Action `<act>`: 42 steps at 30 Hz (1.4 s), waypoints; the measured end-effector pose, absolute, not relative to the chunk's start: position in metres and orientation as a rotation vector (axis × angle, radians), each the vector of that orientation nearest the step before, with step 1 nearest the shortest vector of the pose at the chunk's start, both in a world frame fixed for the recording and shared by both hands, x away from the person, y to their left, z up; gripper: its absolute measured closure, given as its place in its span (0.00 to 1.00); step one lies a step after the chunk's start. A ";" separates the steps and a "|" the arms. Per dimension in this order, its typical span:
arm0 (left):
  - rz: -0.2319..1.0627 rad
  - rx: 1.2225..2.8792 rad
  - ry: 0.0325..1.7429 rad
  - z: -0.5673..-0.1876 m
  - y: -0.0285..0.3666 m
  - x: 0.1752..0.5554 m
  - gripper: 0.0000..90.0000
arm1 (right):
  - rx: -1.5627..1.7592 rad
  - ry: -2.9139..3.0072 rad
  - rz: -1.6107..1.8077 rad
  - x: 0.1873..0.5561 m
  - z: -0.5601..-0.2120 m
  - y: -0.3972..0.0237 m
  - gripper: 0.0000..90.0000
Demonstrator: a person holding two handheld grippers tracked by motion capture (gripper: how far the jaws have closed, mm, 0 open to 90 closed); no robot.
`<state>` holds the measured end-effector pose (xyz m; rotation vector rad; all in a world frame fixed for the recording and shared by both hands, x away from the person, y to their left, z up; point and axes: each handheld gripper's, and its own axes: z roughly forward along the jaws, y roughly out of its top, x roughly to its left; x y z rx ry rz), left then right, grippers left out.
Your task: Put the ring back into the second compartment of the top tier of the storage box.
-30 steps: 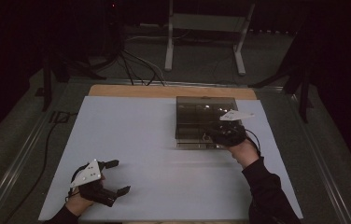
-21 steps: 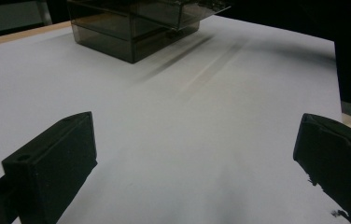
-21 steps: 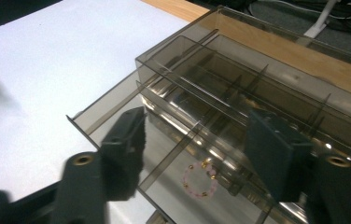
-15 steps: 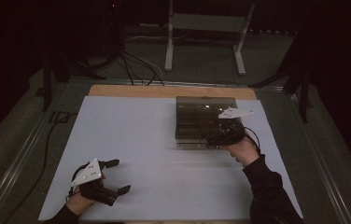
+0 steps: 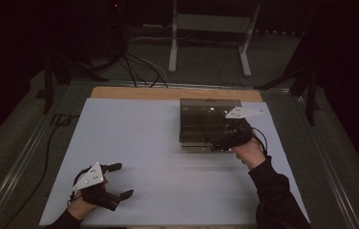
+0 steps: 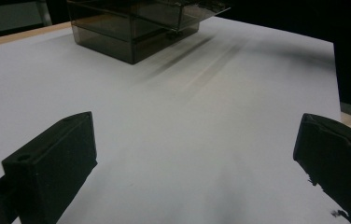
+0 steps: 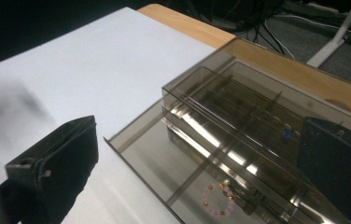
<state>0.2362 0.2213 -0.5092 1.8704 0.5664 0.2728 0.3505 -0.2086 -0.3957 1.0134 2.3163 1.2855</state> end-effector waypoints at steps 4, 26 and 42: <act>0.274 1.865 0.564 -0.509 0.222 0.236 0.01 | 0.999 2.310 1.302 0.348 -0.391 -0.208 0.00; 0.280 1.869 0.563 -0.509 0.223 0.235 0.01 | 0.812 2.322 1.445 0.321 -0.387 -0.202 0.00; 0.277 1.870 0.561 -0.509 0.223 0.234 0.01 | 0.794 2.359 1.425 0.301 -0.419 -0.206 0.00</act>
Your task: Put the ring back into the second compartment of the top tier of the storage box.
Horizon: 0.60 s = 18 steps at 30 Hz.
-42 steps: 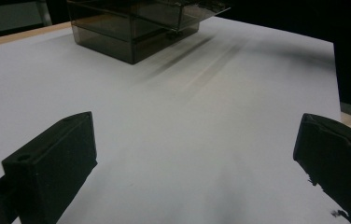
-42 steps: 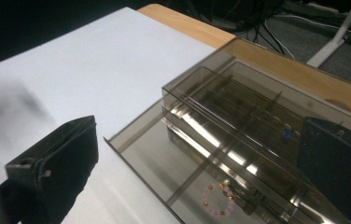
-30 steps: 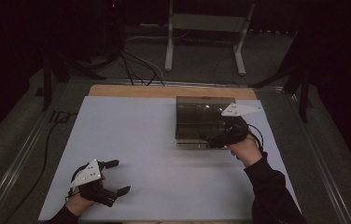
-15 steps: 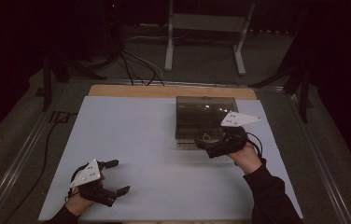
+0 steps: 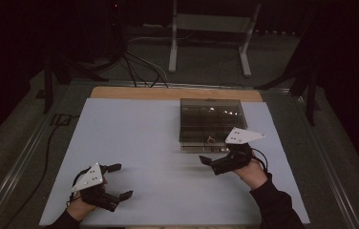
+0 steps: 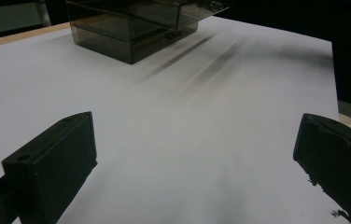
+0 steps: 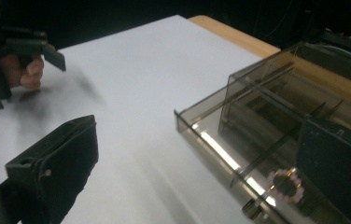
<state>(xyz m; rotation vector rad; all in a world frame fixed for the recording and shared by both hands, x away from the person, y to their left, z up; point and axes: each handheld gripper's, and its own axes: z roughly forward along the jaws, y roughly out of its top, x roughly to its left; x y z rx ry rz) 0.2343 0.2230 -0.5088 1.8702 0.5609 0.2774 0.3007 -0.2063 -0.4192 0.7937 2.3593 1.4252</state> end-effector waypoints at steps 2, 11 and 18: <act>0.276 1.869 0.562 -0.509 0.223 0.234 0.01 | 0.793 2.365 1.428 0.298 -0.424 -0.207 0.00; 0.276 1.869 0.561 -0.509 0.223 0.234 0.01 | 0.793 2.383 1.421 0.291 -0.439 -0.213 0.00; 0.273 1.869 0.562 -0.509 0.223 0.234 0.01 | 0.792 2.397 1.407 0.285 -0.449 -0.219 0.00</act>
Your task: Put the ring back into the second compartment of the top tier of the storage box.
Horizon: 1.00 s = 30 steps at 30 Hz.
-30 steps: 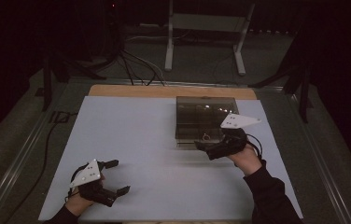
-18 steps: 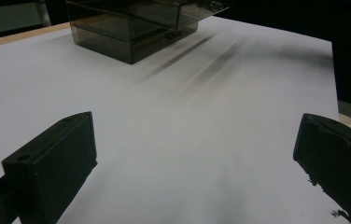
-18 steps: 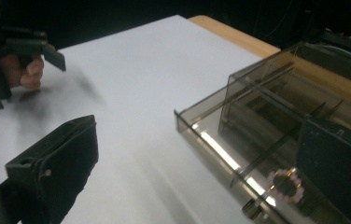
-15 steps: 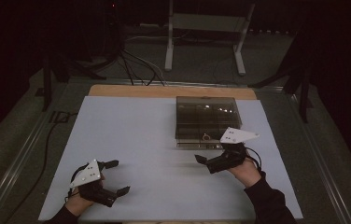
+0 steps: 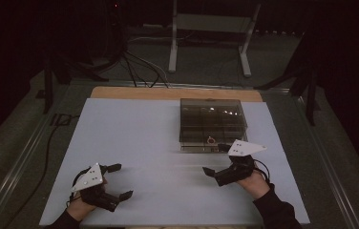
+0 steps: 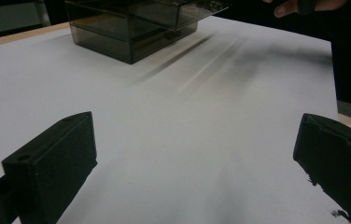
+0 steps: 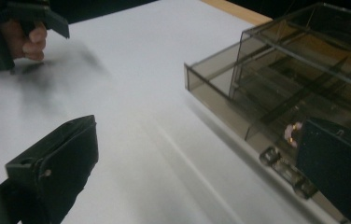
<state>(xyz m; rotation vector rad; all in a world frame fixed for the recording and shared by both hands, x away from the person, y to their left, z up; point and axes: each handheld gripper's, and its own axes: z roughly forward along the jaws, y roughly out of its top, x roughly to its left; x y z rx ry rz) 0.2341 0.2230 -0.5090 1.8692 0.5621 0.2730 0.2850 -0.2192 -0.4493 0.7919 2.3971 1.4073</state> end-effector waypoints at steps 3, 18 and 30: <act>0.273 1.869 0.562 -0.509 0.223 0.234 0.01 | 0.798 2.406 1.399 0.283 -0.455 -0.222 0.00; 0.272 1.868 0.561 -0.509 0.223 0.234 0.01 | 0.840 2.424 1.337 0.273 -0.482 -0.236 0.00; 0.273 1.869 0.559 -0.509 0.223 0.234 0.01 | 0.942 2.390 1.282 0.265 -0.496 -0.252 0.00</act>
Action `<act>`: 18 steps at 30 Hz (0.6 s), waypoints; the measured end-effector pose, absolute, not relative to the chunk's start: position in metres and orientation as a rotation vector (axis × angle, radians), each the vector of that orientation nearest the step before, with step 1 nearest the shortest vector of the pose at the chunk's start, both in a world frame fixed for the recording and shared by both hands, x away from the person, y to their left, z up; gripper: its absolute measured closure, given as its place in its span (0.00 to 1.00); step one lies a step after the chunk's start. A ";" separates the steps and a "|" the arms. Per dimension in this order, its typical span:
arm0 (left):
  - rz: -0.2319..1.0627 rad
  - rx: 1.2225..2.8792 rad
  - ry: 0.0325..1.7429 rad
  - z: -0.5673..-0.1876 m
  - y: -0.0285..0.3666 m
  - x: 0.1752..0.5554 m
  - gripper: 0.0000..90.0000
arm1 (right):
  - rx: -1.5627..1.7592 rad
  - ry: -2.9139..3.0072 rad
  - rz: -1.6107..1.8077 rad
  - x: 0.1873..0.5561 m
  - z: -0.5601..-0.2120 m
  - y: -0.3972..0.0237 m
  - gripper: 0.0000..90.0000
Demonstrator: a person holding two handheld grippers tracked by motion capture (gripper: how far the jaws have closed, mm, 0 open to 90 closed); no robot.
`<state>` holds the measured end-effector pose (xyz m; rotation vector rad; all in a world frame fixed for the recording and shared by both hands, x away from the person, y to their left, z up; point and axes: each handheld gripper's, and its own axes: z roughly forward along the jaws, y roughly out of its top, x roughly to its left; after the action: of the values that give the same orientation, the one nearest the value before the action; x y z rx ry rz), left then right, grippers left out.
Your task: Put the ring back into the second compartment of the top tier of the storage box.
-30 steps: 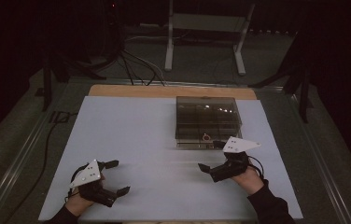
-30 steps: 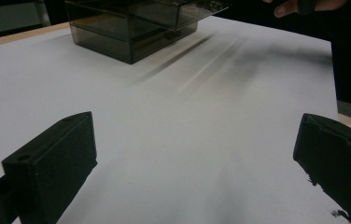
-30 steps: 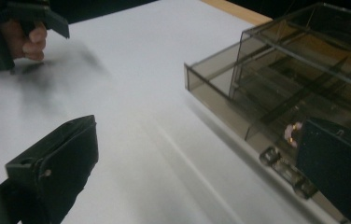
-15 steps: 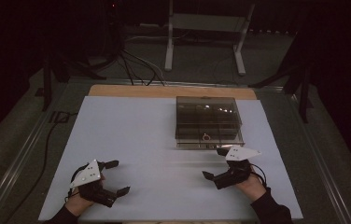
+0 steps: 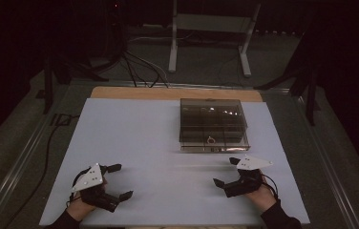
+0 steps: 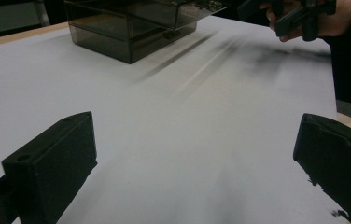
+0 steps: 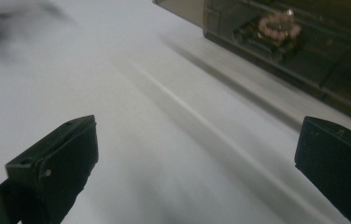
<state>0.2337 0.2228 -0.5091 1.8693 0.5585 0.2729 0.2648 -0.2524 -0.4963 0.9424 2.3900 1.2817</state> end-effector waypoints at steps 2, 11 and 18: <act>0.274 1.870 0.558 -0.509 0.223 0.234 0.01 | 0.959 2.384 1.273 0.264 -0.498 -0.255 0.00; 0.272 1.872 0.558 -0.509 0.223 0.234 0.01 | 1.029 2.355 1.244 0.264 -0.501 -0.262 0.00; 0.274 1.872 0.558 -0.509 0.223 0.233 0.01 | 1.040 2.327 1.258 0.263 -0.502 -0.268 0.00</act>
<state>0.2334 0.2230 -0.5091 1.8719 0.5576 0.2740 0.2635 -0.2678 -0.5021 1.0398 2.3274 1.2579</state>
